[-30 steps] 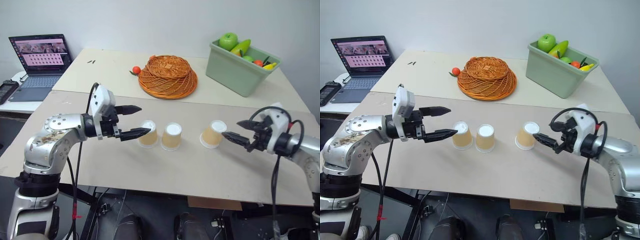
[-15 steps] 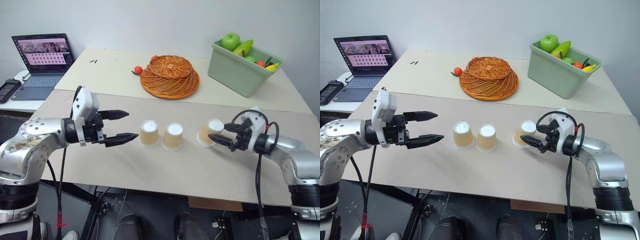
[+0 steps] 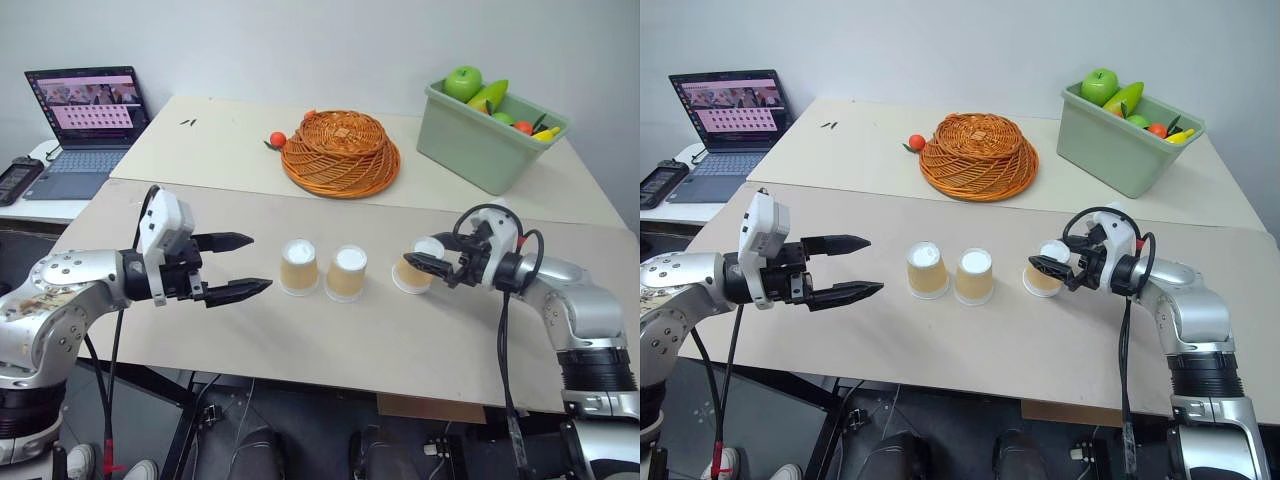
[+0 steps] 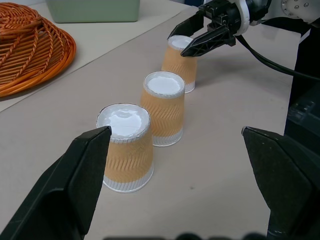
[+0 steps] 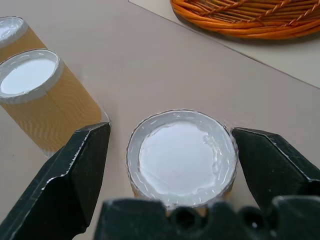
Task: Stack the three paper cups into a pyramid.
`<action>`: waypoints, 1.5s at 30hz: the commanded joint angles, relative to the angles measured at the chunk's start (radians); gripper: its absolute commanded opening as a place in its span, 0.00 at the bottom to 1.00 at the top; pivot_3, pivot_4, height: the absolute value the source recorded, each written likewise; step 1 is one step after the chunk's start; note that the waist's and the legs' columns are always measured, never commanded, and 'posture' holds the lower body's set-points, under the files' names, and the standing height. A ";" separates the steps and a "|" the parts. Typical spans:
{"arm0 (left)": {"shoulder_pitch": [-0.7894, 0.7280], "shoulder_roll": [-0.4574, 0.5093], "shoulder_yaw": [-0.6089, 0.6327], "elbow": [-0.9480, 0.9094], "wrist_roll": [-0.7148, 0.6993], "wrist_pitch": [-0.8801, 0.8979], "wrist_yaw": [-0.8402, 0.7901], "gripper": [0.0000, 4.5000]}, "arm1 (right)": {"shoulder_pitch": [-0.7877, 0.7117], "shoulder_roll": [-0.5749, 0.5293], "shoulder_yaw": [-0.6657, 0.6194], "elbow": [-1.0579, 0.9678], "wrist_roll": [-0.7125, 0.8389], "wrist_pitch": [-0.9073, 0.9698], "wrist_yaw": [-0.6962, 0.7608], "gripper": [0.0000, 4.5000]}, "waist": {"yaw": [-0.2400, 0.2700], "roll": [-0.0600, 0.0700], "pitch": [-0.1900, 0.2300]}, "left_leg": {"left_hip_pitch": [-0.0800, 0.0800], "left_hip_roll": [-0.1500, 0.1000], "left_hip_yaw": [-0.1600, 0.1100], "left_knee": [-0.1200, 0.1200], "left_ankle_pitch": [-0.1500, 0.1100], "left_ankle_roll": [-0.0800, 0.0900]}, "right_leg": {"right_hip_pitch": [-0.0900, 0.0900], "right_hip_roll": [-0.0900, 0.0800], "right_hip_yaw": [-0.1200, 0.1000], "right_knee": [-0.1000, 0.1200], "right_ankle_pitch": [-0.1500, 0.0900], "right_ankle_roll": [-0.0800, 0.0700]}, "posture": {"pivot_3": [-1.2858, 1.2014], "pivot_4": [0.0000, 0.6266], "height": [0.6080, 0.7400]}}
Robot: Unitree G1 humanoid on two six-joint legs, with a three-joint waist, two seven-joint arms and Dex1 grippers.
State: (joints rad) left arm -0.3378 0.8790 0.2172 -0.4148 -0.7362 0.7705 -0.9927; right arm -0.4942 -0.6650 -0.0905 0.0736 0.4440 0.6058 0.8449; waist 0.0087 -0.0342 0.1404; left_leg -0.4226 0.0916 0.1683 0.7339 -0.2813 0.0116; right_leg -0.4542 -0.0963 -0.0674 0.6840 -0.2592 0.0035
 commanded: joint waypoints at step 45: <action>-0.005 -0.031 -0.031 -0.050 -0.020 -0.031 0.069 1.00 | -0.711 0.136 0.308 0.064 0.043 0.210 0.323 0.55 | -0.021 0.006 0.004 | -0.003 -0.001 0.002 -0.003 0.000 -0.001 | -0.003 0.000 -0.001 0.000 -0.001 -0.001 | 0.52 0.24 0.65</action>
State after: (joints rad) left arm -0.3436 0.8451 0.1603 -0.4245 -0.7403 0.7417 -0.9297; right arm -1.1986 -0.5275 0.2286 0.1307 0.5004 0.8564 1.1566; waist -0.0122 -0.0282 0.1441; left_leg -0.4250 0.0908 0.1703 0.7309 -0.2808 0.0107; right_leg -0.4573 -0.0967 -0.0686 0.6844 -0.2599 0.0022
